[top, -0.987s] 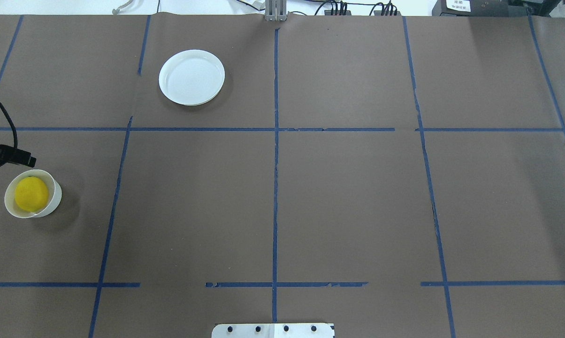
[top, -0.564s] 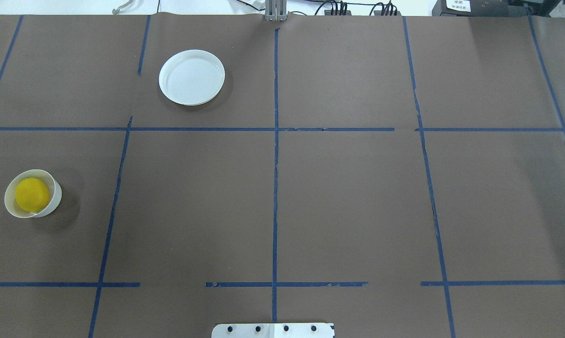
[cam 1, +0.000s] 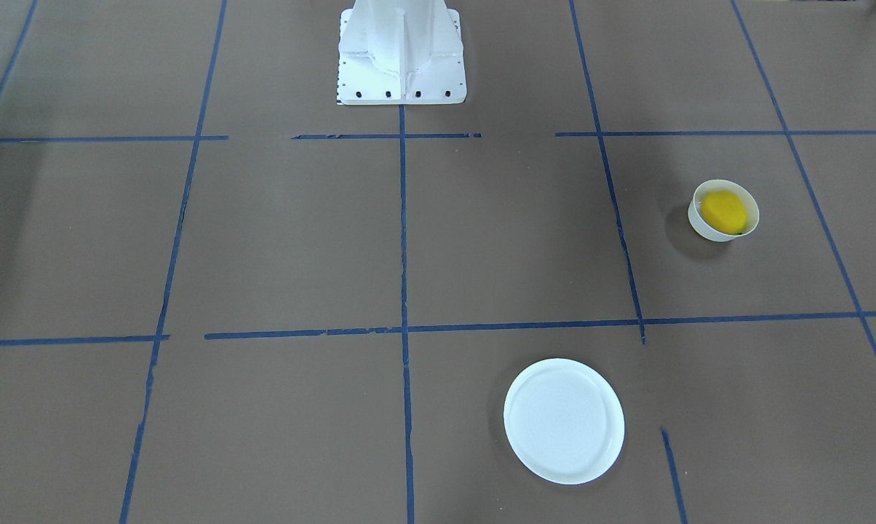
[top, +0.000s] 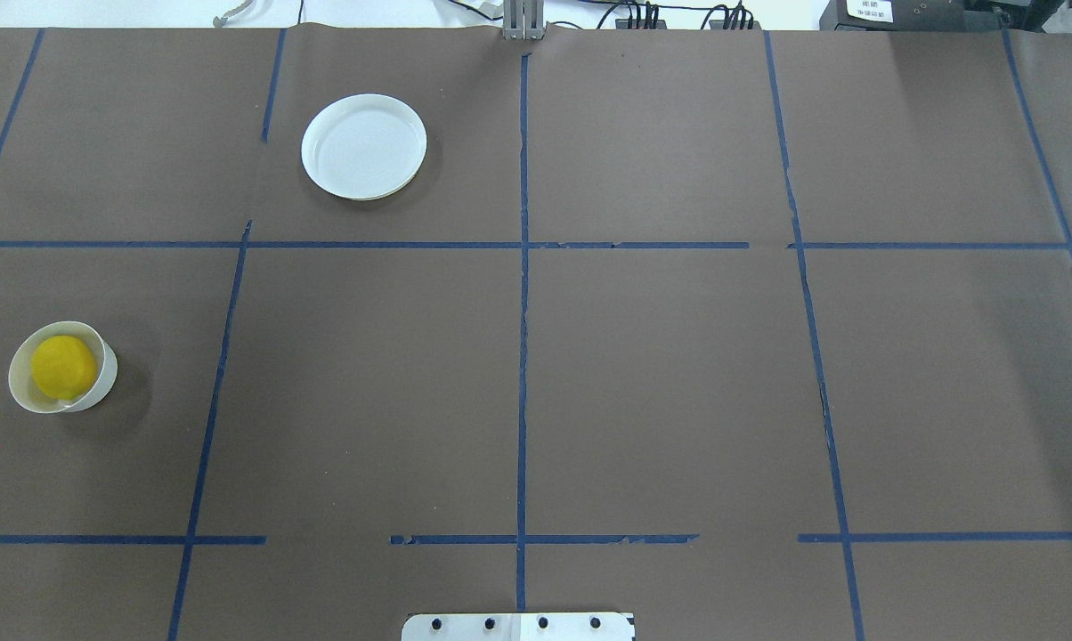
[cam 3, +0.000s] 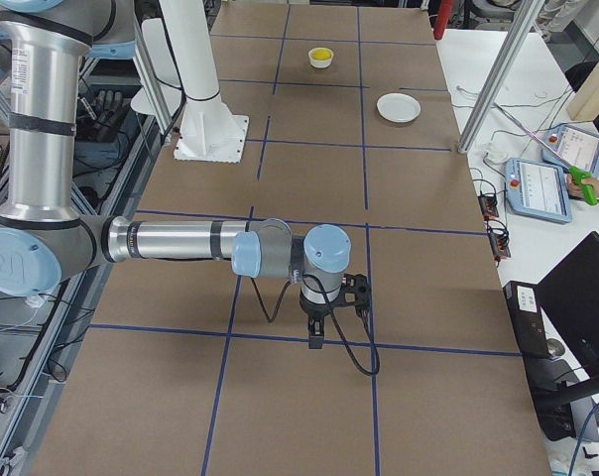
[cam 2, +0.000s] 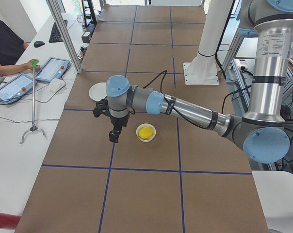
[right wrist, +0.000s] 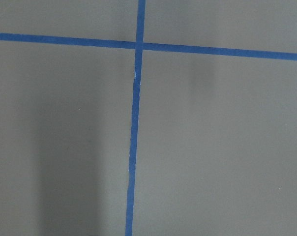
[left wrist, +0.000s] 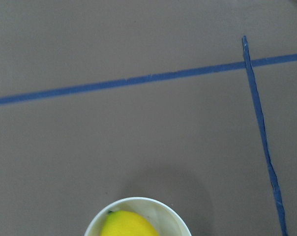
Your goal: Move lemon from plate to bowl
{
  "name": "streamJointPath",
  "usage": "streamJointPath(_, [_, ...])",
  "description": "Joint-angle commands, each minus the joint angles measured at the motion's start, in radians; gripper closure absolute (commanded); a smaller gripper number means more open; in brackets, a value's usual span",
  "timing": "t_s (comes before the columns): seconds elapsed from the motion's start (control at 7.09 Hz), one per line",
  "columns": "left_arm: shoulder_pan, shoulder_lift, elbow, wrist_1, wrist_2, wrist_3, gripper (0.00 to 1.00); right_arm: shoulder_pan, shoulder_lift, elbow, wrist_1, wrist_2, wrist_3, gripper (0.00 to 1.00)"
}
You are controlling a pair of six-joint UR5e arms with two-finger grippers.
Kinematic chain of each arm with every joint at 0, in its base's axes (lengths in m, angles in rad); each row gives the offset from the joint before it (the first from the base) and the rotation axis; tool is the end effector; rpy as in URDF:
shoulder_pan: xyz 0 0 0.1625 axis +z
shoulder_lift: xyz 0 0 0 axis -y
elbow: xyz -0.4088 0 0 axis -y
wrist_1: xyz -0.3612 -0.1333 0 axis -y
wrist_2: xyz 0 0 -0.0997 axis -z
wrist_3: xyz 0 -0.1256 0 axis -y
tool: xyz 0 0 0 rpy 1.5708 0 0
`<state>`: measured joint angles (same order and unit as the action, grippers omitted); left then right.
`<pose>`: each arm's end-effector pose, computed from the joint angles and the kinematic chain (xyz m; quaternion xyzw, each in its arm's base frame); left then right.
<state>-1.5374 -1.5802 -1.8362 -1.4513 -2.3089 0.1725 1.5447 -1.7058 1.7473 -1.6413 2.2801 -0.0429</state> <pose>-0.0333 -0.4657 0.5496 0.0972 0.3537 0.1234 0.9221 0.0410 -0.4040 0.6508 -0.0107 -0.3473 -0.0273 0.9373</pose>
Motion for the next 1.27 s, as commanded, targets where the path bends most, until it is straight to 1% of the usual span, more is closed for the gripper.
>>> streamJointPath(0.0, [-0.122,0.121,0.024,0.035,0.0,0.129,0.0,0.0,0.0,0.0,0.0,0.001,0.0,0.0])
streamJointPath(0.14, [-0.139,0.164,0.031,0.037,-0.006,0.133,0.0,0.0,0.0,0.0,0.0,0.001,0.0,0.0])
streamJointPath(0.42, [-0.139,0.152,0.098,0.023,-0.007,0.127,0.0,0.0,0.0,0.001,0.0,0.001,0.0,0.0])
streamJointPath(0.56, [-0.136,0.146,0.11,0.022,-0.007,0.125,0.0,0.0,0.0,0.0,0.0,0.001,0.0,0.0])
streamJointPath(0.85, [-0.129,0.126,0.107,0.02,-0.007,0.104,0.0,0.0,0.0,0.0,0.0,0.001,0.0,0.0])
streamJointPath(0.99, [-0.124,0.123,0.104,-0.003,-0.006,0.066,0.0,0.0,0.0,0.0,0.0,0.001,0.0,0.0])
streamJointPath(1.13, [-0.094,0.123,0.1,-0.02,-0.004,0.024,0.0,0.0,0.0,0.0,0.0,0.001,0.0,0.0])
